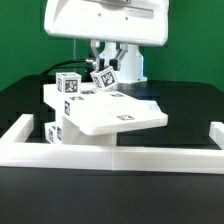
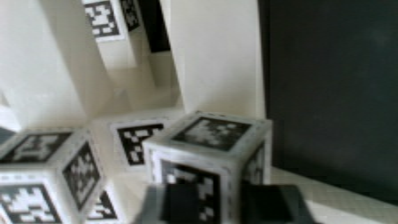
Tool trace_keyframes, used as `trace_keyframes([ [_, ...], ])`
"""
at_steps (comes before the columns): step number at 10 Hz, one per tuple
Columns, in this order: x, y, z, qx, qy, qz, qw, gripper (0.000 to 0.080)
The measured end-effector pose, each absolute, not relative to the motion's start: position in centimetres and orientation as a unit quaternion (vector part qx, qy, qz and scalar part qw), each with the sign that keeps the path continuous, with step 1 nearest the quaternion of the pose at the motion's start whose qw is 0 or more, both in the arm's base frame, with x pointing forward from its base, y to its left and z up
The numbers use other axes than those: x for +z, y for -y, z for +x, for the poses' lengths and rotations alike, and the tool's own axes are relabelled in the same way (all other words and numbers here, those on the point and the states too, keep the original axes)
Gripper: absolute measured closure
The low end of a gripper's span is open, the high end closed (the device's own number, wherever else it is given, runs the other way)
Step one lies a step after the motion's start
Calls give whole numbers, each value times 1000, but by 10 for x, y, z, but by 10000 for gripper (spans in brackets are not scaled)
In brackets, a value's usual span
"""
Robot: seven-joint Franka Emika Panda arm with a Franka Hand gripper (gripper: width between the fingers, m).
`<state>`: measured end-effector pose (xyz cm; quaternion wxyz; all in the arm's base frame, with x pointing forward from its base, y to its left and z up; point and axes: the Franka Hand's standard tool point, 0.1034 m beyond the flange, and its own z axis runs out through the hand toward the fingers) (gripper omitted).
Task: Assemble chair
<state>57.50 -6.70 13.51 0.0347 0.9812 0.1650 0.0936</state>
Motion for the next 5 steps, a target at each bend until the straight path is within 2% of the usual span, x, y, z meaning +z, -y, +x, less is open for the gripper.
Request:
trace_keyframes([
  [1,137,68,577,100,-165,981,37,776],
  [5,138,68,578,100,-165,981,37,785],
])
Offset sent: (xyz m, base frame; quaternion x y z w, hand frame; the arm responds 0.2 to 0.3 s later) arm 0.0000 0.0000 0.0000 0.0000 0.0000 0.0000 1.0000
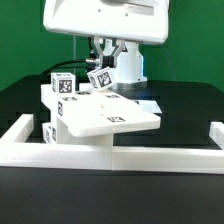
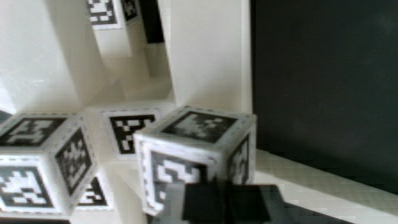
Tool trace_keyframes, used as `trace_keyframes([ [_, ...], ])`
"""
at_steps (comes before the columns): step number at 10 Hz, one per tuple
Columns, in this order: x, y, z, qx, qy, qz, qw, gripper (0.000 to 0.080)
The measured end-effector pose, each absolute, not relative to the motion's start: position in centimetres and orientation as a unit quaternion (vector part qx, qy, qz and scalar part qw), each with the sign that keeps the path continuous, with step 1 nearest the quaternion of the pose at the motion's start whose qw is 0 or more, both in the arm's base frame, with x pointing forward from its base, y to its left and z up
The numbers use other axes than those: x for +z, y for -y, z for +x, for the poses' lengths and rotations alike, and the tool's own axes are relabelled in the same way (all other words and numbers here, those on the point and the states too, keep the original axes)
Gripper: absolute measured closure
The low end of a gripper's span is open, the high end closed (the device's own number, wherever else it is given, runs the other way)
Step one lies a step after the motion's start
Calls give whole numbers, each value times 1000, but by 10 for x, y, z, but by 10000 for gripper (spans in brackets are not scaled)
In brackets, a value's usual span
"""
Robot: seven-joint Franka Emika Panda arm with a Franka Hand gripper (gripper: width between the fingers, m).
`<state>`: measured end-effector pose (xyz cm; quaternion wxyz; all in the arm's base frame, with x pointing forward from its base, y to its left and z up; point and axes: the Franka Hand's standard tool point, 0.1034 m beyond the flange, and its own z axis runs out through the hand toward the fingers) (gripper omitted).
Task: Assemble chair
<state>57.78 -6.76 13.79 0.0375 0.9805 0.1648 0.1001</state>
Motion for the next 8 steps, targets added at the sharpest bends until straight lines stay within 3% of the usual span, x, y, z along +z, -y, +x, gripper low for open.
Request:
trace_keyframes([
  [5,139,68,576,95,-166,981,33,785],
  [6,142,68,573,81,-163,983,21,710],
  [7,145,70,572,68,-159,985,10,527],
  [8,146,70,571,57,-154,986,2,527],
])
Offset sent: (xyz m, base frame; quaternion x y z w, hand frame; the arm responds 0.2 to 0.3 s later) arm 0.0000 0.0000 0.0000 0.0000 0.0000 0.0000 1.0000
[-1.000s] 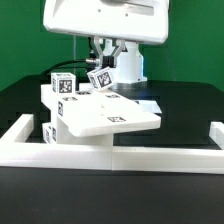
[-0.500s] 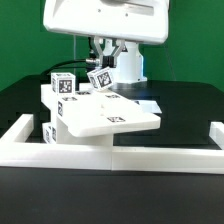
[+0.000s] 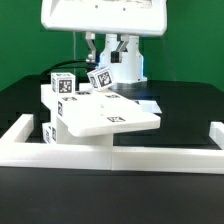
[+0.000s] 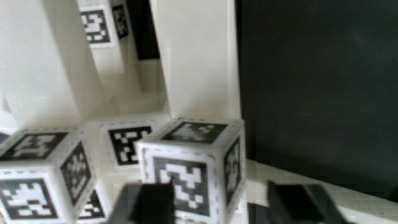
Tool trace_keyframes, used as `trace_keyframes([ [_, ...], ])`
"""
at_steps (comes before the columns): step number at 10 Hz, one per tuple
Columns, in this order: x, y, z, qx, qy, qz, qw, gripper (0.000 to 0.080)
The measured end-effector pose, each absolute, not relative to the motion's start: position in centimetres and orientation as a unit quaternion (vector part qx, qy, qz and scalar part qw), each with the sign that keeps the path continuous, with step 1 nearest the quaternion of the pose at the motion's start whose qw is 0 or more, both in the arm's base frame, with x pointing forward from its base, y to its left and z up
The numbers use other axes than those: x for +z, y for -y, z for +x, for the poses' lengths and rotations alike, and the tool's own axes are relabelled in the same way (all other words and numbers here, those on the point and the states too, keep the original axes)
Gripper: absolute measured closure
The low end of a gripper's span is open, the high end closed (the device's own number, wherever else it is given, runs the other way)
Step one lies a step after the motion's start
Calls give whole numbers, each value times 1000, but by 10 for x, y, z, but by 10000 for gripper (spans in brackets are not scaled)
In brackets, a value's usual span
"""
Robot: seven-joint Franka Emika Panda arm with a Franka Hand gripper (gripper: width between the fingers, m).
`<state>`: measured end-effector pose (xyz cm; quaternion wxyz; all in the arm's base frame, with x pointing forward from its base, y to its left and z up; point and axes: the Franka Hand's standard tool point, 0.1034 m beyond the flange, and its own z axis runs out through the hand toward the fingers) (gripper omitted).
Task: Assemble chair
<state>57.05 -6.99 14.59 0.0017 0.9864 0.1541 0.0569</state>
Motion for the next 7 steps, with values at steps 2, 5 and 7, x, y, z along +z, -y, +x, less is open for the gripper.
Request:
trace_keyframes([
  [2,145,69,564,24,-136,990,-21,221],
  [5,147,80,569,-10,-115,992,-43,154],
  [7,145,80,569,-8,-117,992,-40,151],
])
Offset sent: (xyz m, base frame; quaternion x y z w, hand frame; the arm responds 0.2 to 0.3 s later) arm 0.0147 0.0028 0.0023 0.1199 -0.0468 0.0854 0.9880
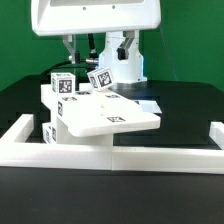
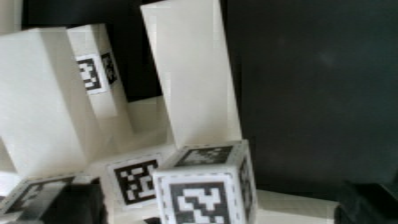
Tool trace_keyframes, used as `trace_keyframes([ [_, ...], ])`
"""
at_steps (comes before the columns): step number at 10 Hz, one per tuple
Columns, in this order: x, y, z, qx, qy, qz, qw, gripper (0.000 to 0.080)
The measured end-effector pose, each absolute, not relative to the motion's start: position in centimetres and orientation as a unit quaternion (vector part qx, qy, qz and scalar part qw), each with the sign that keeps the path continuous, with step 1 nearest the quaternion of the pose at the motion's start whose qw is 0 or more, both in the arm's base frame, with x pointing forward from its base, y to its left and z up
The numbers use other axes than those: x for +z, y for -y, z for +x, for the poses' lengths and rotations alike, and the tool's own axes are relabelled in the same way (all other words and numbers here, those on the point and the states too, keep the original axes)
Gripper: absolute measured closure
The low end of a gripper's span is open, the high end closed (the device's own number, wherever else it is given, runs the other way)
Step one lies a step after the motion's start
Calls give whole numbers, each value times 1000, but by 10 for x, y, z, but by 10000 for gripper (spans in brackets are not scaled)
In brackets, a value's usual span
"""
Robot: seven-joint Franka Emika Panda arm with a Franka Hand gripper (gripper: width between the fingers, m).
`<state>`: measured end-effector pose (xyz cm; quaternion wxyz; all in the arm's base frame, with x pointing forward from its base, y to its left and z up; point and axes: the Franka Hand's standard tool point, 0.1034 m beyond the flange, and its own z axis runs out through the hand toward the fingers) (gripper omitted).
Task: Assemble chair
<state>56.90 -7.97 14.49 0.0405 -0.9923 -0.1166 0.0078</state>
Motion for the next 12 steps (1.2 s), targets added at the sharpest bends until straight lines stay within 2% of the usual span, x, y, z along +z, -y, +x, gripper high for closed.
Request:
trace_keyframes([
  [5,138,82,582,9,120,-992,32,150],
  [12,128,78,584,8,117,-993,26,150],
])
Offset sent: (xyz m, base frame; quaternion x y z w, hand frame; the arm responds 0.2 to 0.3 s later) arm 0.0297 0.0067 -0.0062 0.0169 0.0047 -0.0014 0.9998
